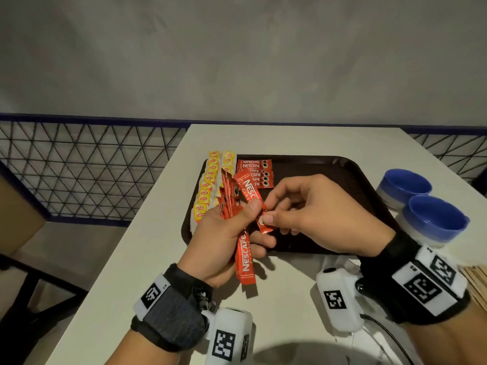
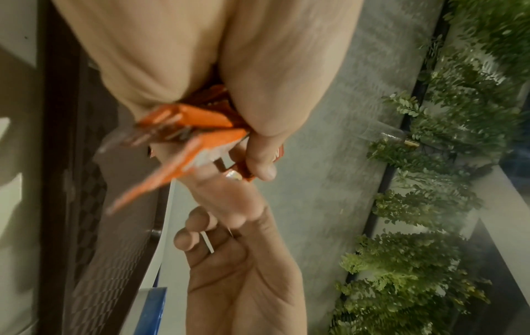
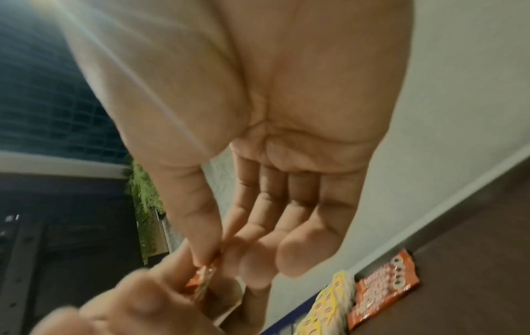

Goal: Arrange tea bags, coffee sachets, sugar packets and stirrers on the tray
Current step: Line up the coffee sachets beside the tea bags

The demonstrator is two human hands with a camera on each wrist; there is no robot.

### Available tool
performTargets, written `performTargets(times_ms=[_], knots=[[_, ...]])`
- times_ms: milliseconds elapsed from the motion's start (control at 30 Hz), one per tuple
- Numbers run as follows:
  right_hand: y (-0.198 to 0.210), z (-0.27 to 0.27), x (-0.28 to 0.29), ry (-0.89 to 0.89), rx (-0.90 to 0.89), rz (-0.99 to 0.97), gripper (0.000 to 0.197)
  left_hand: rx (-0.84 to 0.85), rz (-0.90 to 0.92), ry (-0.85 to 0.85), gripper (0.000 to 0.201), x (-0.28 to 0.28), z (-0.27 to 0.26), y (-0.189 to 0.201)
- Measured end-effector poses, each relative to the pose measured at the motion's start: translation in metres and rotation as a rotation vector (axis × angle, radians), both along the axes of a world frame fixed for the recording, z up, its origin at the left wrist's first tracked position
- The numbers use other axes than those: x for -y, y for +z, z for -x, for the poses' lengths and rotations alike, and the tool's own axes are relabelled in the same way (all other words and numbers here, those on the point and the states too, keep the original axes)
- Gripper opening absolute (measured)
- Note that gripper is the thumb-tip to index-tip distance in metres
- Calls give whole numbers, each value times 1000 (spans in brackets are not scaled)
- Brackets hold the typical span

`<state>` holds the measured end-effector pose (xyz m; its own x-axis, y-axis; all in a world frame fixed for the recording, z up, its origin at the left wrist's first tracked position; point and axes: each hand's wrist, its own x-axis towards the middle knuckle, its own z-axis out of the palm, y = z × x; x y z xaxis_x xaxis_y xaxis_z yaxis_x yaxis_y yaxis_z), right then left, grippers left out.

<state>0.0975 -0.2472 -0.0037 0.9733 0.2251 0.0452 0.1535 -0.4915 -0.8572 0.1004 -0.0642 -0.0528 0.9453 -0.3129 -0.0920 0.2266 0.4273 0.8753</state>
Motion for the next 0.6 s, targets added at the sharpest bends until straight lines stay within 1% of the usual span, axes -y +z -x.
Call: performTargets(times_ms=[133,200,267,300,467,533,600], knots=[[2,0,5,-26,-58,-175,5,24,0,109,42,-2,-5,-4],[1,1,10,-57,-71,-228,8,42,1,164,31,-5,-8,-5],[0,0,15,-95,-73,-265,11,60,-6,173,17,-7,-8,-5],[0,0,18,-115,-65,-277,12,70,-19,170,15,-7,-8,-5],[2,-3,25,-189,-6,-400,10,95,-57,174,13,-6,-5,-5],[2,-4,26,-202,2,-430,12,95,-33,215,8,-4,-5,-4],[0,-5,25,-193,8,-409,14,108,10,285,4,-2,-5,-3]])
